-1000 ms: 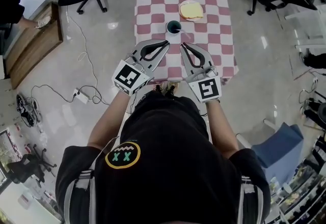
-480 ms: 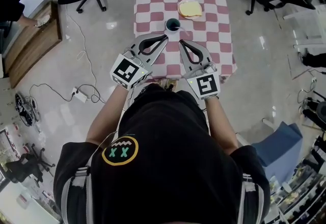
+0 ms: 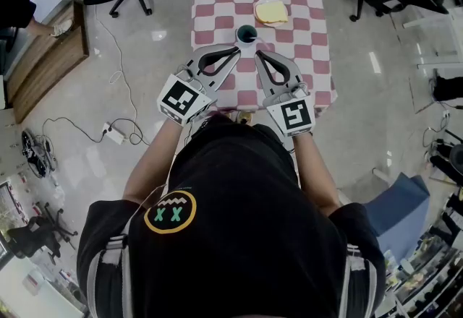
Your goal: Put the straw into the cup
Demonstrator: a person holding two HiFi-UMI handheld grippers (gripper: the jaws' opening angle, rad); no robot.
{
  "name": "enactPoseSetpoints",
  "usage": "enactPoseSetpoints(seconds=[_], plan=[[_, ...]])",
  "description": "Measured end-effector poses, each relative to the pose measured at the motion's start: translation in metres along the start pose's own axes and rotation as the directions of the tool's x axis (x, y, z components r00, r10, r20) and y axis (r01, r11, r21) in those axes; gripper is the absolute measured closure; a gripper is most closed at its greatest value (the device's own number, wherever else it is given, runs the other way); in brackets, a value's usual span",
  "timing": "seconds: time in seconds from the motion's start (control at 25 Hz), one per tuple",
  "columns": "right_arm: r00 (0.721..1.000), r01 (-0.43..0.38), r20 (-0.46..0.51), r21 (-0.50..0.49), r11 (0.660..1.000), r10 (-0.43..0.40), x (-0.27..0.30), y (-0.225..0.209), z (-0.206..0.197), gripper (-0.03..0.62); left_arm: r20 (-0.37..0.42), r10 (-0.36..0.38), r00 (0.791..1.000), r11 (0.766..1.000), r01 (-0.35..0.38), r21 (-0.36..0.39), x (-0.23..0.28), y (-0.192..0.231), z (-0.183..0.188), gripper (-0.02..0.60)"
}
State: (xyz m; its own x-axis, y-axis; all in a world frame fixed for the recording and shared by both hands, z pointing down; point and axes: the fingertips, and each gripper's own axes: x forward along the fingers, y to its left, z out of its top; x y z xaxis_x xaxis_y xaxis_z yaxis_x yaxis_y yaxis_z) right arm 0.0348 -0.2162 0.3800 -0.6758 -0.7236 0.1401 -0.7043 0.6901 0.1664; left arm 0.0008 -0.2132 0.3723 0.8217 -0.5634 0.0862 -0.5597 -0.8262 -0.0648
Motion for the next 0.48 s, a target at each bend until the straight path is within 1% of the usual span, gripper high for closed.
enactPoseSetpoints(seconds=[0.28, 0.48], plan=[[0.999, -0.004, 0.036, -0.019, 1.0, 0.004, -0.0002, 0.0023, 0.0068, 0.574, 0.008, -0.006, 1.0, 1.0, 0.006, -0.001, -0.0013, -0.0013, 0.0019, 0.552], [1.0, 0.003, 0.021, -0.016, 1.0, -0.003, -0.0047, 0.0044, 0.0035, 0.574, 0.004, -0.008, 1.0, 1.0, 0.008, -0.001, -0.0046, -0.0055, -0.0001, 0.552]])
